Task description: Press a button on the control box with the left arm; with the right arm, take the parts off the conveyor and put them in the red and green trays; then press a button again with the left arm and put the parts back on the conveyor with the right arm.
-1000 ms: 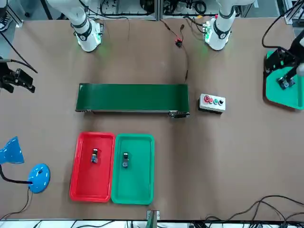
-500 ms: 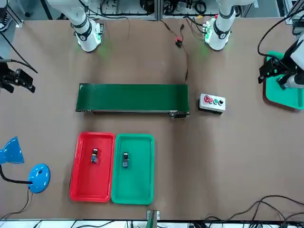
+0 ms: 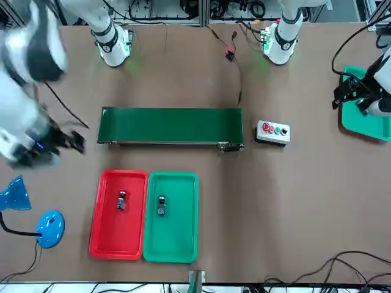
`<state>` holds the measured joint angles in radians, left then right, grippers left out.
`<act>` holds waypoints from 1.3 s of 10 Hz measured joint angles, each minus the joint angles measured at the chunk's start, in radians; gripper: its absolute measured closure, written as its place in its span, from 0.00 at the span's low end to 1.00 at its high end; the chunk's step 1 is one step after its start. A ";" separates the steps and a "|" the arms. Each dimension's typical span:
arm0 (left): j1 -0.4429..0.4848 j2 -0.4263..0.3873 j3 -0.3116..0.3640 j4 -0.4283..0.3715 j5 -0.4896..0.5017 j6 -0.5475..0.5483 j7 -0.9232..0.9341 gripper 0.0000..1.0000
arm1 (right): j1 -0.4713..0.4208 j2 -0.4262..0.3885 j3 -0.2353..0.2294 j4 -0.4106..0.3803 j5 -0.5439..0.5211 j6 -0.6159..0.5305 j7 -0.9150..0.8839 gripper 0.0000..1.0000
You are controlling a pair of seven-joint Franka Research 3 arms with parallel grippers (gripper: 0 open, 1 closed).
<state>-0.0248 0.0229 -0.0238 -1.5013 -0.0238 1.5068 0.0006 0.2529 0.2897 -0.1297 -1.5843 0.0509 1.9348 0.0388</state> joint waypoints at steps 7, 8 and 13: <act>-0.001 0.003 0.000 0.001 0.000 -0.008 0.000 0.00 | 0.049 0.392 0.000 0.045 0.042 0.464 0.085 0.00; -0.001 0.003 0.000 0.001 0.000 -0.009 0.000 0.00 | 0.048 0.418 -0.001 0.049 0.042 0.479 0.083 0.00; -0.001 0.003 0.000 0.001 0.000 -0.009 0.000 0.00 | 0.044 0.472 -0.007 0.048 0.042 0.531 0.044 0.00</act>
<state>-0.0261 0.0263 -0.0242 -1.5001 -0.0238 1.4980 0.0006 0.2967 0.7617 -0.1370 -1.5363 0.0926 2.4661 0.0831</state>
